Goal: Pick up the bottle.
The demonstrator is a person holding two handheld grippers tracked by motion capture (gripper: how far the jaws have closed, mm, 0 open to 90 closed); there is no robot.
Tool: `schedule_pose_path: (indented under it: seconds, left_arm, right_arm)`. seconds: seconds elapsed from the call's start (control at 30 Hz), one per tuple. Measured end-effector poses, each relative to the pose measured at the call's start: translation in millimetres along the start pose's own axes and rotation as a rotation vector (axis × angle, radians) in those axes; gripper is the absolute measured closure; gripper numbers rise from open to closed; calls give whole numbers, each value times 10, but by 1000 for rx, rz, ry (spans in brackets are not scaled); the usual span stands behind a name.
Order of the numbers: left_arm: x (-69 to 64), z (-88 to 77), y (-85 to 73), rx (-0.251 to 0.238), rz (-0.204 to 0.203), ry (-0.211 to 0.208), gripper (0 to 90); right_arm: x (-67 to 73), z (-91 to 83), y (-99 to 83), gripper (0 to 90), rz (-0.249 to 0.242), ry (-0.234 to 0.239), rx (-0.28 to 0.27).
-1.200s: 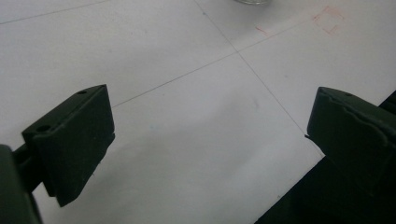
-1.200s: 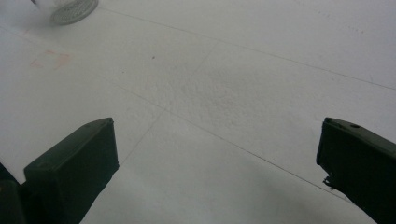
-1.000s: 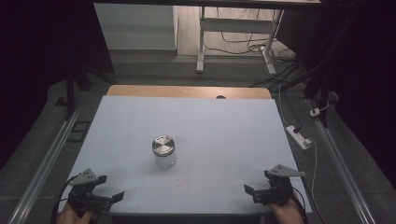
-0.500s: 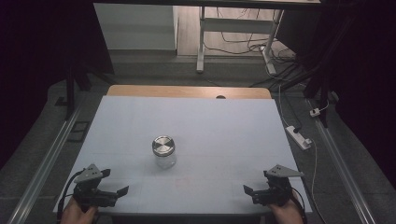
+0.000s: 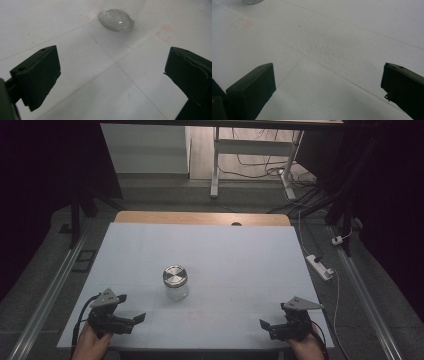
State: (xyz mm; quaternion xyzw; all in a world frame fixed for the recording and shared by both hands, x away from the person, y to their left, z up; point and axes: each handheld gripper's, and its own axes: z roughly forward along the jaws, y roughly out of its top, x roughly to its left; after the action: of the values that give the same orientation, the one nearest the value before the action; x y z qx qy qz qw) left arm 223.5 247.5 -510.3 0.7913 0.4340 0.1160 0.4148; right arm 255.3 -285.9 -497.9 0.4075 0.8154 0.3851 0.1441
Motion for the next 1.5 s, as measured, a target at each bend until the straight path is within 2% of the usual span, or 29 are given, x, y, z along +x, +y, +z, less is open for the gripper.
schedule_pose_path:
  seconds: [0.27,0.37,0.67,1.07,1.23,1.5]
  left_arm:
    - [18,157,153,10,7,-27,6]
    - [16,234,210,18,14,-50,4]
    - [21,449,392,16,50,-60,1]
    - [-26,756,575,28,133,-79,0]
    - [-44,897,634,22,178,-66,0]
    - [-16,1080,708,30,169,-88,0]
  right_arm:
    - [-5,2,0,0,1,2,2]
    - [-6,4,0,0,1,3,0]
    - [-8,5,0,0,3,3,1]
    - [-10,9,2,0,4,2,6]
    - [-13,10,1,0,6,4,9]
    - [-11,14,3,0,8,7,13]
